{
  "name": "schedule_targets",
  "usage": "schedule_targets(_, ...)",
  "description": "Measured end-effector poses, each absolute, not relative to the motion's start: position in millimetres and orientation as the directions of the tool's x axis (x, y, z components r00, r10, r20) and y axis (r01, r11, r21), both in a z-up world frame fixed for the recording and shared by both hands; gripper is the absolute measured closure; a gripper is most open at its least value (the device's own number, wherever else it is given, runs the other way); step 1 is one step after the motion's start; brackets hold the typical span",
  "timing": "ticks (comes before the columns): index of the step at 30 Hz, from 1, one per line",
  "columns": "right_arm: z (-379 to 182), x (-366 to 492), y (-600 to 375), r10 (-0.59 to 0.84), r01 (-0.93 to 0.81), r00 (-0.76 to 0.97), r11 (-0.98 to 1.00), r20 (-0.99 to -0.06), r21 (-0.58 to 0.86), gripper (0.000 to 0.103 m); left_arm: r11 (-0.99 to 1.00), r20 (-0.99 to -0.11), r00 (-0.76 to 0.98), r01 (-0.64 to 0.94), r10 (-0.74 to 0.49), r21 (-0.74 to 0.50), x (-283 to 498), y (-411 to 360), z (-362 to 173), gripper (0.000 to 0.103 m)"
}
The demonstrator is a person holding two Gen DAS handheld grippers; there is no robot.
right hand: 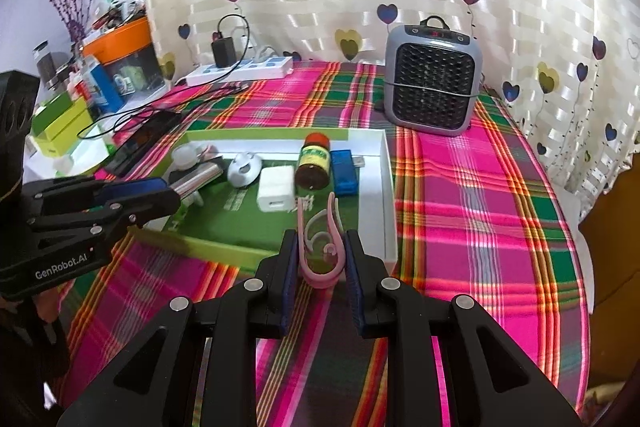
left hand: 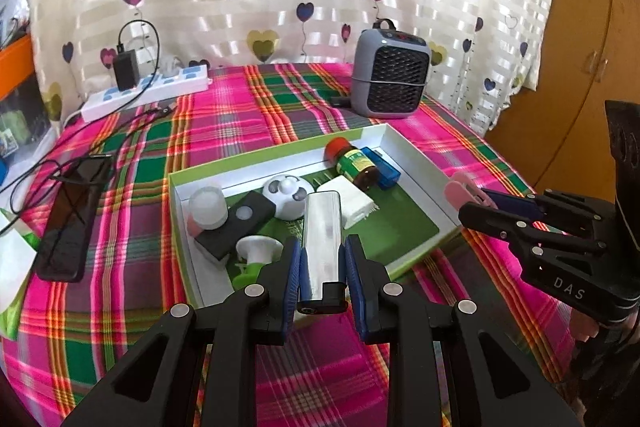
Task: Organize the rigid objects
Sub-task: 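Carry the silver bar and pink ear hook over the green box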
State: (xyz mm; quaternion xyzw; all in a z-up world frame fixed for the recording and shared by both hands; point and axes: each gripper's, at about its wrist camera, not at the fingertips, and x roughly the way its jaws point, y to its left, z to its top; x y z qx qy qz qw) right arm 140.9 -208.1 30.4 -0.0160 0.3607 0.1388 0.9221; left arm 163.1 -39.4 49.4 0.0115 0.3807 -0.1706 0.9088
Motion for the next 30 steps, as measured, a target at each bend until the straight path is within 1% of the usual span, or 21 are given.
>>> schedule_targets(16,16,184,-205,0.226,-0.228,0.668,0.969,-0.709,0.095,0.079,0.950,-0.719,0.637,0.296,-0.277,-0.104,185,-47,32,0.081)
schedule_targets(30,1,198,-204,0.187,-0.214,0.623,0.975,-0.759,0.064,0.079,0.950,-0.743,0.612,0.294,-0.271,-0.104,191,-53,19,0.081)
